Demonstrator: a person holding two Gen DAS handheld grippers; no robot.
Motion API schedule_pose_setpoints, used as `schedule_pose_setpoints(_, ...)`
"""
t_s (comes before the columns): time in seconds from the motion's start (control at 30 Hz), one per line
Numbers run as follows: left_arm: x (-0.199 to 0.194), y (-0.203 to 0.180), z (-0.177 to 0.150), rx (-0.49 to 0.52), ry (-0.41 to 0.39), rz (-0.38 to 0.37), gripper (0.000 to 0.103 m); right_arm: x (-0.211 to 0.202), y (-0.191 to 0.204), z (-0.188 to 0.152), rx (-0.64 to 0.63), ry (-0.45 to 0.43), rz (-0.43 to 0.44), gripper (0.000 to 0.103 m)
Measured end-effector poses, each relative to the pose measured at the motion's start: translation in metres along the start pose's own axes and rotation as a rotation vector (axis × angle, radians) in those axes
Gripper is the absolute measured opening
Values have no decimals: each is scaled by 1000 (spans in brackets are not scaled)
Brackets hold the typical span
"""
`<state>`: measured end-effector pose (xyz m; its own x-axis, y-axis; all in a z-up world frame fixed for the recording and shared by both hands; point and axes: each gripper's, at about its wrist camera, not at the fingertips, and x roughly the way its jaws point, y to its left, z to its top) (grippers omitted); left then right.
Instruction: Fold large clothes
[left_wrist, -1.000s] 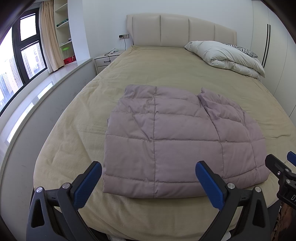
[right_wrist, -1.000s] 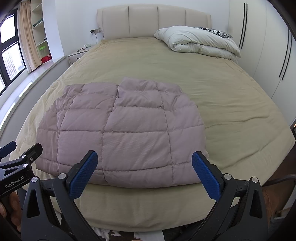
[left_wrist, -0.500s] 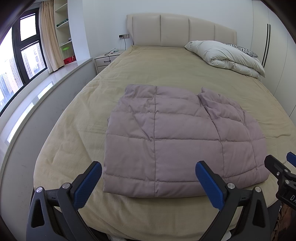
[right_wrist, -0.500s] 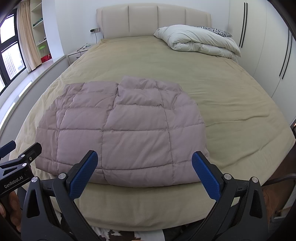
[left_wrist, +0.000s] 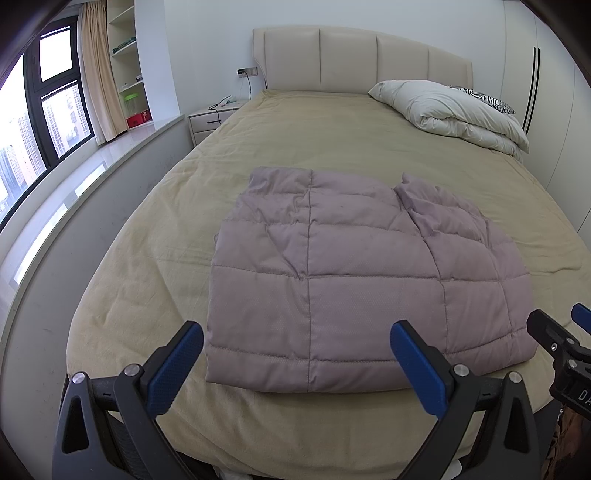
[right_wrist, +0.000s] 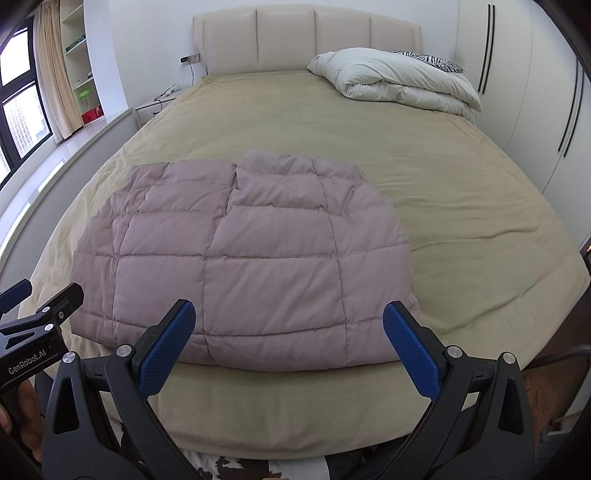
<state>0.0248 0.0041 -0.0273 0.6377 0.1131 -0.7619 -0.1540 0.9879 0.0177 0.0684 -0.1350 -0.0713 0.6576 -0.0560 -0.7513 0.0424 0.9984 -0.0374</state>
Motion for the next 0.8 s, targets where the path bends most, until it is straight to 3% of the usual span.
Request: schedule_pose_setpoints(0.8, 3, 11, -4, 6, 1, -11, 103, 5, -4, -2, 0, 17, 9, 103)
